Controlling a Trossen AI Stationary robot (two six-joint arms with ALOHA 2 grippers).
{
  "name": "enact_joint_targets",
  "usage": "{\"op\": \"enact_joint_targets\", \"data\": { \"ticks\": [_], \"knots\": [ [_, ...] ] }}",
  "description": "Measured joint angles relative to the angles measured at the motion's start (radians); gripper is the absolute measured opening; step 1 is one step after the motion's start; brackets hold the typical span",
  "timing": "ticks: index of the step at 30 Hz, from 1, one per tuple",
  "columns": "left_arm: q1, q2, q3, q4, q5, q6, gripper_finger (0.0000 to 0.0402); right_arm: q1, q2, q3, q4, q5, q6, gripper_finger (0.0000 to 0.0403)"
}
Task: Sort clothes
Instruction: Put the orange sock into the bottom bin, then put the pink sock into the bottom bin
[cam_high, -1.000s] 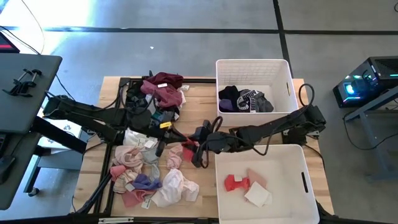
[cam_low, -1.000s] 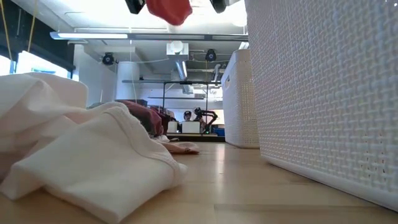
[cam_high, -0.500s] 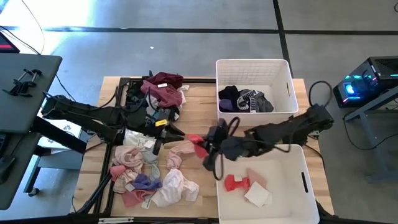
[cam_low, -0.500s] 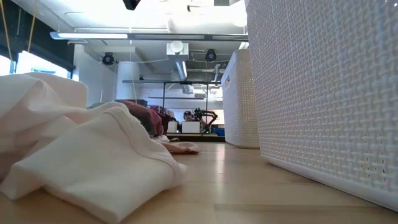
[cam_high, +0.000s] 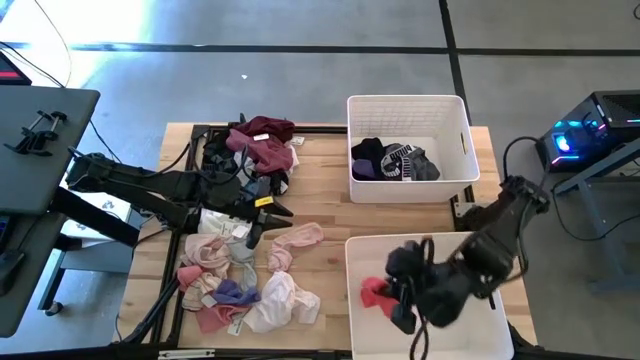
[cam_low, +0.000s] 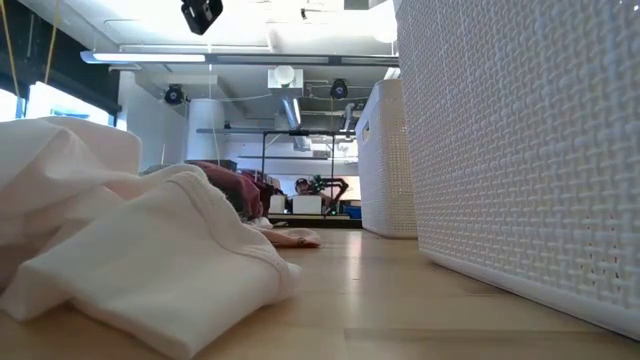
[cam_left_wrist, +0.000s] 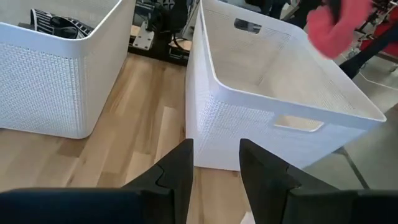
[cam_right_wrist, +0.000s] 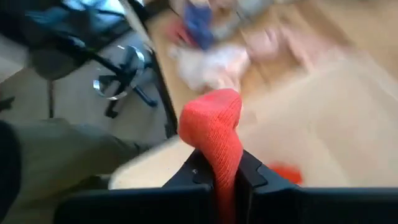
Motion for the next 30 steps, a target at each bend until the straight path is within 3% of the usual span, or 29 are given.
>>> {"op": "enact_joint_targets", "data": {
  "ticks": [7, 10, 16, 20, 23, 27, 30],
  "knots": [
    [0.000, 0.006, 0.000, 0.000, -0.002, 0.000, 0.0120, 0.058, 0.001, -0.214, 0.007, -0.080, 0.318, 0.0008],
    [0.000, 0.008, 0.000, -0.003, -0.003, 0.000, 0.0120, 0.058, 0.001, -0.302, 0.037, -0.172, 0.405, 0.0014],
    [-0.001, 0.008, 0.000, -0.013, -0.003, -0.001, 0.0120, 0.036, 0.002, -0.402, 0.093, -0.363, 0.471, 0.0090],
    [-0.001, 0.008, 0.000, -0.048, -0.003, -0.001, 0.0120, 0.014, 0.002, -0.397, 0.046, -0.431, 0.476, 0.0148],
    [-0.001, 0.008, 0.000, -0.079, -0.003, -0.002, 0.0120, 0.000, 0.002, -0.351, 0.000, -0.431, 0.476, 0.0169],
    [-0.001, 0.013, 0.000, -0.116, -0.003, -0.002, 0.0120, -0.014, 0.001, -0.242, -0.101, -0.376, 0.471, 0.0171],
    [-0.001, 0.030, 0.000, -0.129, -0.003, -0.009, 0.0120, -0.015, -0.001, -0.144, -0.149, -0.273, 0.447, 0.0168]
  ]
}}
